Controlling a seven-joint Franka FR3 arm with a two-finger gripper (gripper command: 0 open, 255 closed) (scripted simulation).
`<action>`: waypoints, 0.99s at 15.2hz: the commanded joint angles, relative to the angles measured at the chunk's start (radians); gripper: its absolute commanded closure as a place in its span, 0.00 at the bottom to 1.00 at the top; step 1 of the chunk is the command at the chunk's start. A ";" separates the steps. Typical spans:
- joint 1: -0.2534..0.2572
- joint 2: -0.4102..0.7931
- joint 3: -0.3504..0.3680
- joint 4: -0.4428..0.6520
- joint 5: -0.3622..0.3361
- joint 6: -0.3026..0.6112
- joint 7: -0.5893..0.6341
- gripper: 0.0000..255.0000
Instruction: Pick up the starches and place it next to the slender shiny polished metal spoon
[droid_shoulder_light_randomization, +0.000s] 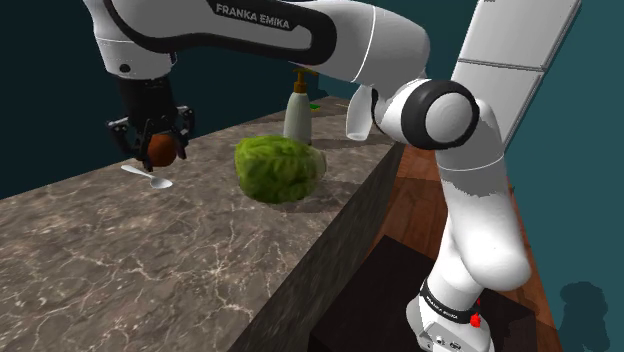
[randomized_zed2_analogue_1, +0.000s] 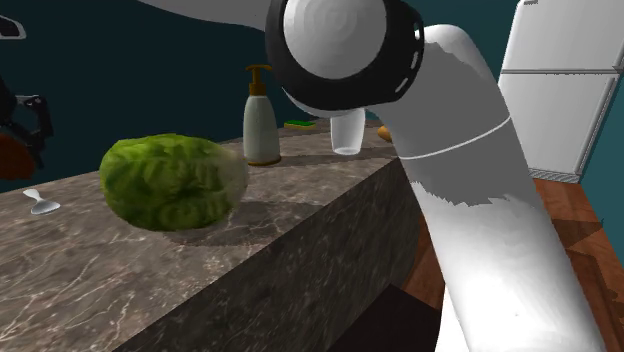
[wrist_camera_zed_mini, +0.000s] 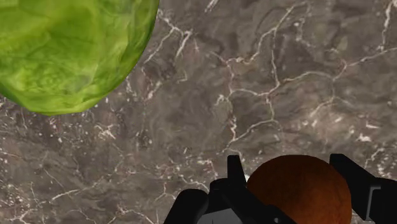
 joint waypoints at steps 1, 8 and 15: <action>0.078 0.129 -0.009 0.208 -0.044 -0.082 0.016 1.00; 0.068 0.118 -0.007 0.097 -0.037 0.013 0.042 1.00; 0.028 0.068 0.000 -0.086 -0.022 0.142 0.059 1.00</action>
